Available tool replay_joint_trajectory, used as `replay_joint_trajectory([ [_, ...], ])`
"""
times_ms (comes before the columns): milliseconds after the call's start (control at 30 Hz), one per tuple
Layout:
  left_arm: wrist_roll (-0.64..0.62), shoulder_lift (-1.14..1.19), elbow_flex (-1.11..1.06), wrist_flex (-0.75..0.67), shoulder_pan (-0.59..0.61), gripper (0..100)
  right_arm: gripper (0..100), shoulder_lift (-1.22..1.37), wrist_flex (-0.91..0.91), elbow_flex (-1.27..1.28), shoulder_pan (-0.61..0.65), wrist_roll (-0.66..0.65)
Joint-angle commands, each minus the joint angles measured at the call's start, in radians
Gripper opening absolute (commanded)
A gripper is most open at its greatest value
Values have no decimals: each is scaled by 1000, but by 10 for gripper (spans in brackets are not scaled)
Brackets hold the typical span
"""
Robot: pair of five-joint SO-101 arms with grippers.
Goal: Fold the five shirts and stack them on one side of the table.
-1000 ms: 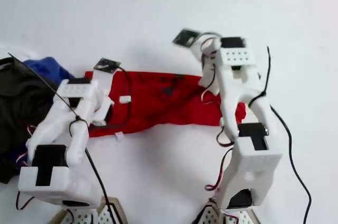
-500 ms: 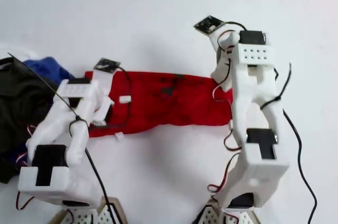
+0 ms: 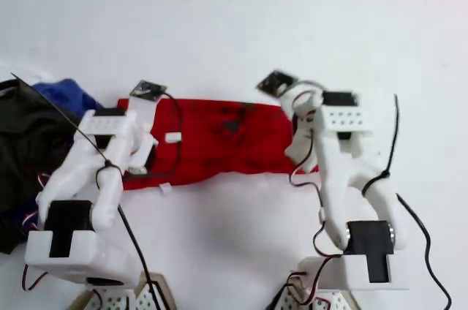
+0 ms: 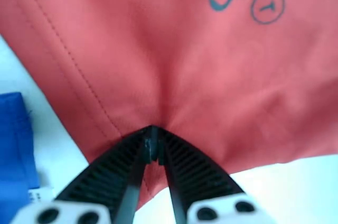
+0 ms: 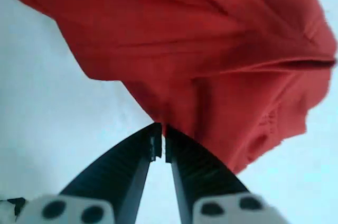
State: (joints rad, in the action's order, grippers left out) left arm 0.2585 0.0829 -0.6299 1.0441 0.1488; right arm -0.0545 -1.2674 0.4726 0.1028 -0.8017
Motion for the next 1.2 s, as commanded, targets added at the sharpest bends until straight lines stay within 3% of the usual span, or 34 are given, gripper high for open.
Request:
replay_joint_trajectory([
  [0, 6, 8, -2, -43, 3, 25, 20, -38, 84, 35, 45, 71],
  [333, 6, 9, -2, -43, 3, 25, 20, 33, 251, 35, 176, 207],
  [567, 6, 9, -2, -43, 3, 25, 20, 94, 394, -11, 145, 345],
  [767, 6, 9, -2, -43, 3, 25, 20, 97, 387, -143, 102, 511],
  [1167, 6, 9, -2, -44, 3, 25, 20, 53, 120, -170, 91, 505],
])
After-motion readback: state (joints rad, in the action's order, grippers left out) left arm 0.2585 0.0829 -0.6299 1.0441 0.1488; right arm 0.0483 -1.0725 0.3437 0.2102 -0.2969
